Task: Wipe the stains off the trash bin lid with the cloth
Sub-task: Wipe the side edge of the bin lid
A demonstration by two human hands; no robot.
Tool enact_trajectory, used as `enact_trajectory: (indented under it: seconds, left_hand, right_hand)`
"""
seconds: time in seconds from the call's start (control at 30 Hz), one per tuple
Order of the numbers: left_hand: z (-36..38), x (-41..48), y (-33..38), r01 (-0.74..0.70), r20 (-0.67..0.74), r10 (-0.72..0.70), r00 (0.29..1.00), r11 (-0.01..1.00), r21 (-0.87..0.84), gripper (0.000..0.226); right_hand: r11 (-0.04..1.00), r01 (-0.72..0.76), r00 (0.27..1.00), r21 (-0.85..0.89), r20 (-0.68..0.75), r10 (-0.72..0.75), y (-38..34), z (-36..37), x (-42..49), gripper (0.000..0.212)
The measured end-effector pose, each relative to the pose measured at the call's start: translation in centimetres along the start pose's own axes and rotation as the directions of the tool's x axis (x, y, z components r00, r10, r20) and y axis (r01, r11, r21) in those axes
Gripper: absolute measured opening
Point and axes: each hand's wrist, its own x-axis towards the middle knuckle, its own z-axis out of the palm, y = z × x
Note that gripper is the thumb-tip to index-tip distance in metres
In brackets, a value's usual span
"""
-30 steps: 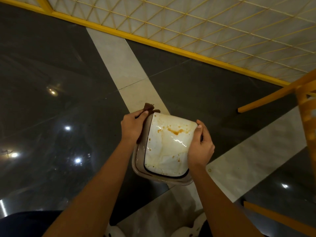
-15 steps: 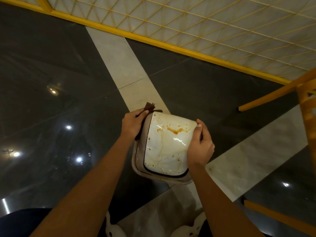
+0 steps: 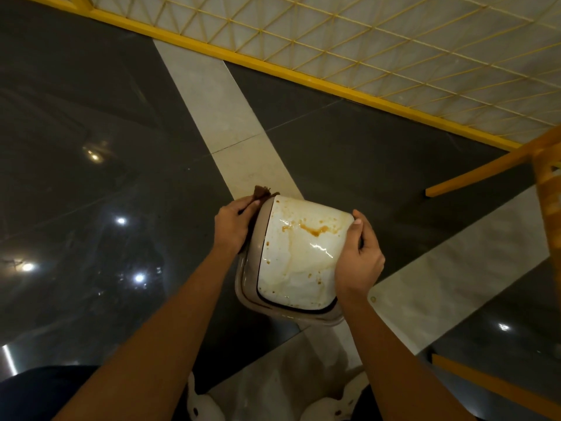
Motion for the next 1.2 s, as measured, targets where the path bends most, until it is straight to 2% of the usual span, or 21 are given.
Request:
enact_trajectory:
  seconds: [0.13,0.27,0.37,0.53,0.67,0.8,1.03,1.1,1.2]
  left_hand:
    - [-0.4,-1.1,-0.4,0.038,-0.015,-0.038,0.999,0.998,-0.048,0.03]
    - [-1.0,-5.0,-2.6,0.058,-0.096,-0.066,0.993,0.995,-0.086,0.028]
    - [-1.0,-4.8,-2.8,0.064,-0.105,-0.071,0.992,0.996,-0.06,0.027]
    - [-0.2,0.0,0.1,-0.033,-0.037,0.037,0.999,0.994,0.103,0.027]
    - [0.2,1.5,1.5,-0.07,0.048,0.066,0.997,0.994,0.089,0.029]
    - [0.0,-1.3,-0.7,-0.027,-0.051,0.03,0.998,0.998,0.054,0.028]
    - [0.0,-9.9,-7.2,0.119,-0.242,-0.13,0.962,0.991,-0.059,0.026]
    - [0.1,-10.7,-7.4,0.138,-0.26,-0.161,0.952,0.985,-0.105,0.027]
    - [-0.2,-8.8,-6.8,0.122,-0.246,-0.138,0.959,0.989,-0.081,0.027]
  right_hand:
    - [1.0,0.01,1.0,0.001,-0.012,-0.01,0.1,0.1,-0.1,0.029]
    - [0.999,0.036,0.998,-0.015,-0.043,-0.037,0.3,0.3,-0.1,0.029]
    - [0.999,0.045,0.998,-0.024,-0.036,-0.046,0.2,0.3,-0.1,0.029]
    - [0.998,0.05,0.998,-0.036,-0.026,-0.051,0.3,0.3,0.0,0.029]
    - [1.0,0.02,0.999,-0.024,-0.034,-0.021,0.3,0.4,0.0,0.028]
    - [0.999,0.023,0.999,-0.022,-0.04,-0.024,0.3,0.4,-0.1,0.029]
    - [1.0,0.017,0.999,-0.013,-0.039,-0.018,0.3,0.3,-0.1,0.03]
    - [1.0,0.016,0.999,-0.01,-0.028,-0.017,0.3,0.3,-0.2,0.031]
    - [1.0,0.021,1.0,-0.016,-0.015,-0.022,0.2,0.2,-0.1,0.032]
